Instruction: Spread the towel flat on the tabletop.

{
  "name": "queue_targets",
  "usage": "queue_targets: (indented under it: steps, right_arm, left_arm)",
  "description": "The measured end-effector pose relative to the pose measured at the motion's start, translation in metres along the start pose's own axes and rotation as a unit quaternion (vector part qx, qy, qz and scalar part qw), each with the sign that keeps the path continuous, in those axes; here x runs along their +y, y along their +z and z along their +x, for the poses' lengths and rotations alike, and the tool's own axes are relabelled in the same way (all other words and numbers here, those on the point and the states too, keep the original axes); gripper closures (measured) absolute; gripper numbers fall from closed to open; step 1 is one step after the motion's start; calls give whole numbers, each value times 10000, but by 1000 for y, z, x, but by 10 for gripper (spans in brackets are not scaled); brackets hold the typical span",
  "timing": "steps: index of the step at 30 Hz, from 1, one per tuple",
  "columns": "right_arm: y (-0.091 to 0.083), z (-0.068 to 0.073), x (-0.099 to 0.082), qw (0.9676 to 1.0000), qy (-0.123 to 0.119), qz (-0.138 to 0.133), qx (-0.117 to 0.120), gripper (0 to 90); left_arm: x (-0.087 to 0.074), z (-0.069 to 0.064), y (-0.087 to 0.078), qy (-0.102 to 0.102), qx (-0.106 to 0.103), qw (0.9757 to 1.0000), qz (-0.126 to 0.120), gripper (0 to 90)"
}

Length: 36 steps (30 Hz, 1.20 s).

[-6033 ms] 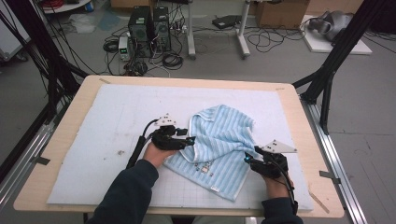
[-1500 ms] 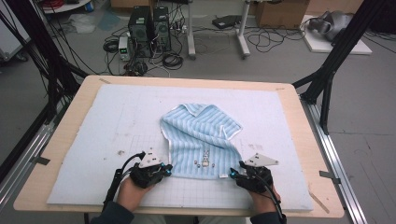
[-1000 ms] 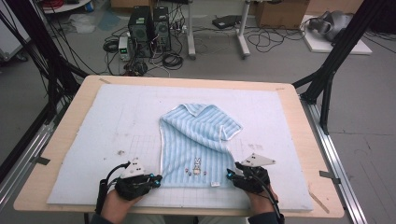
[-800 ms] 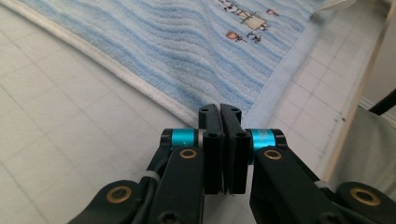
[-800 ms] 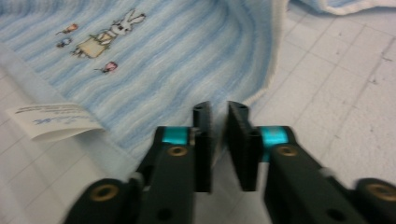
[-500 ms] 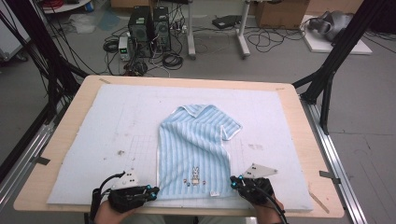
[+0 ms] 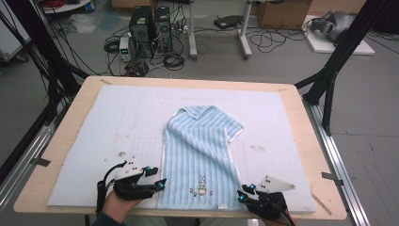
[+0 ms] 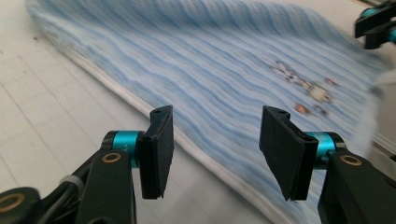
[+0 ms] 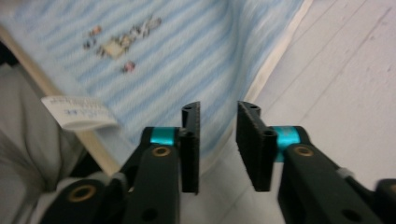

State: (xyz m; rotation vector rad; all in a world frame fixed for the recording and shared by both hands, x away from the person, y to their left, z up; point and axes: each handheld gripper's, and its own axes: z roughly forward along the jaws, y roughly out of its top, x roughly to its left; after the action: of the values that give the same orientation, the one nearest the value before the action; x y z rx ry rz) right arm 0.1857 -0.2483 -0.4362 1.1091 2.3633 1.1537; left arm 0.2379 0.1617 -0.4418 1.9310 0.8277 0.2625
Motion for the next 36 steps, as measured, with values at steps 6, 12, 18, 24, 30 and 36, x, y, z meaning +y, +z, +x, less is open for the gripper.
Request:
queue_targets:
  steps: [6,12,18,24,30,36]
  right_arm:
    - [12,-8,20,9993,99,-233,-277,578]
    - [38,-16,38,9986,256,-201,-410,580]
    - [58,-15,38,9990,175,283,-286,779]
    - [51,-13,34,9995,80,300,-106,835]
    - [43,-3,28,9995,-73,319,11,833]
    - [32,8,19,9991,-205,339,172,827]
  left_arm:
    - [8,12,25,-66,339,9992,182,480]
    - [10,5,36,318,451,9969,566,671]
    - [10,0,35,416,320,9966,643,866]
    - [4,-1,24,284,25,9973,681,869]
    - [-9,-4,10,102,-194,9983,540,868]
    - [-15,-11,2,88,-391,9975,583,866]
